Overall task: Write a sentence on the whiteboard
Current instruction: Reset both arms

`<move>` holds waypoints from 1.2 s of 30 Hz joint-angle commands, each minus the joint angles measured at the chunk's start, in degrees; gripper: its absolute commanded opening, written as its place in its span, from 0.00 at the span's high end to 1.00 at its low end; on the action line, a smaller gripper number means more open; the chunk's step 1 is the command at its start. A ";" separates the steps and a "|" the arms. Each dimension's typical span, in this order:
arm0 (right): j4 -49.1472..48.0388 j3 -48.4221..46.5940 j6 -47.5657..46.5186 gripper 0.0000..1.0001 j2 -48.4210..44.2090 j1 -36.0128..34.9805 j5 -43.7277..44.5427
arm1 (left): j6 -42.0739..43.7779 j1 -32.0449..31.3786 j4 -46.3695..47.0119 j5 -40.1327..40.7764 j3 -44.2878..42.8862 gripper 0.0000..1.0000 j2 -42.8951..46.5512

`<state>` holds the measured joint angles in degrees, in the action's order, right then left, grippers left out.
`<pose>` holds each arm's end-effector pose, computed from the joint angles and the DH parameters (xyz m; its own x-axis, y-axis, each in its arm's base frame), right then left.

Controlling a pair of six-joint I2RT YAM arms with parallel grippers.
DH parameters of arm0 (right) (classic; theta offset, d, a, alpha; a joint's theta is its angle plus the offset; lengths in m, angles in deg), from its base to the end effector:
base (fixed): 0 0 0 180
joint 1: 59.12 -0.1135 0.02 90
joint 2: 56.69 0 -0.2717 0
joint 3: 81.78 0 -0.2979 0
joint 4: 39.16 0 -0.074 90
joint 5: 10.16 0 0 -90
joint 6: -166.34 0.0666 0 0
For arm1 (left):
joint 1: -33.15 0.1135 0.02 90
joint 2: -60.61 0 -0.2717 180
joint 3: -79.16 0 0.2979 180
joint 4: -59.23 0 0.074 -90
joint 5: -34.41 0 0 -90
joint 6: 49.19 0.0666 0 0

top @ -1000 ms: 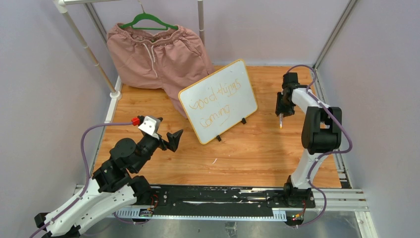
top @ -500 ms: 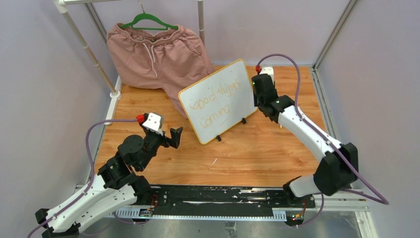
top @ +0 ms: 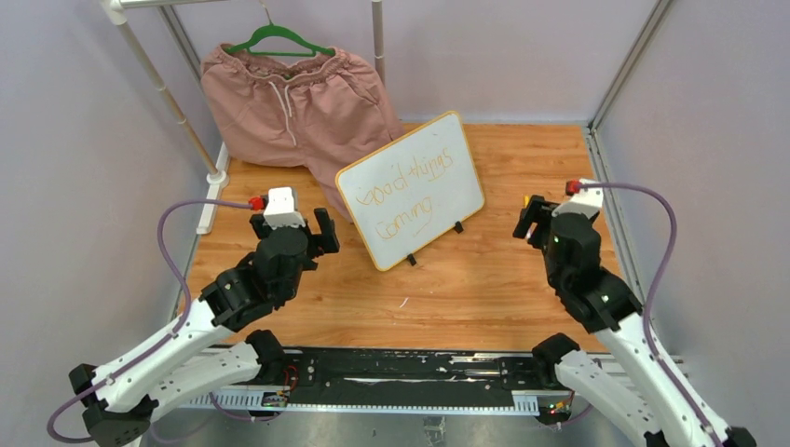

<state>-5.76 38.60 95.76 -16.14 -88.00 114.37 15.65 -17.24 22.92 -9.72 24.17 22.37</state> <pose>0.2108 0.0732 0.3556 -0.1768 0.2153 -0.9604 0.1503 0.9702 0.1898 0.1677 -0.1277 0.3272 -0.2379 -0.1768 -0.9551 0.0045 0.9831 -0.1831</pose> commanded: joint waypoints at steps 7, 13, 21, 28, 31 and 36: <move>1.14 2.30 -8.76 0.24 -20.24 0.60 -13.30 | -6.09 -0.07 -5.04 2.98 -4.85 0.00 -3.78; 0.65 -8.15 -14.05 0.14 -17.42 0.58 -22.39 | -2.15 -0.15 -6.24 1.94 -12.75 0.00 -4.55; 5.63 -28.13 -5.22 0.16 0.40 0.30 -16.85 | 3.28 -0.13 -8.28 7.62 -28.39 0.00 -9.84; 8.21 -30.34 -11.73 0.14 6.75 -4.20 0.93 | 4.69 -0.13 -8.31 3.51 -31.26 0.00 -8.41; 9.56 -30.57 -13.65 0.08 10.87 -7.61 7.95 | 5.02 -0.12 -6.84 2.86 -29.00 0.00 -7.31; 1.34 -23.96 -11.86 0.00 8.70 -7.81 2.45 | 5.08 -0.15 -7.22 1.91 -27.20 0.00 -6.53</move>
<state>0.53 10.29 84.33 -4.79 -94.91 115.39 19.86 -17.24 15.32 -6.79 -4.40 15.29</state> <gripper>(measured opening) 0.987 0.997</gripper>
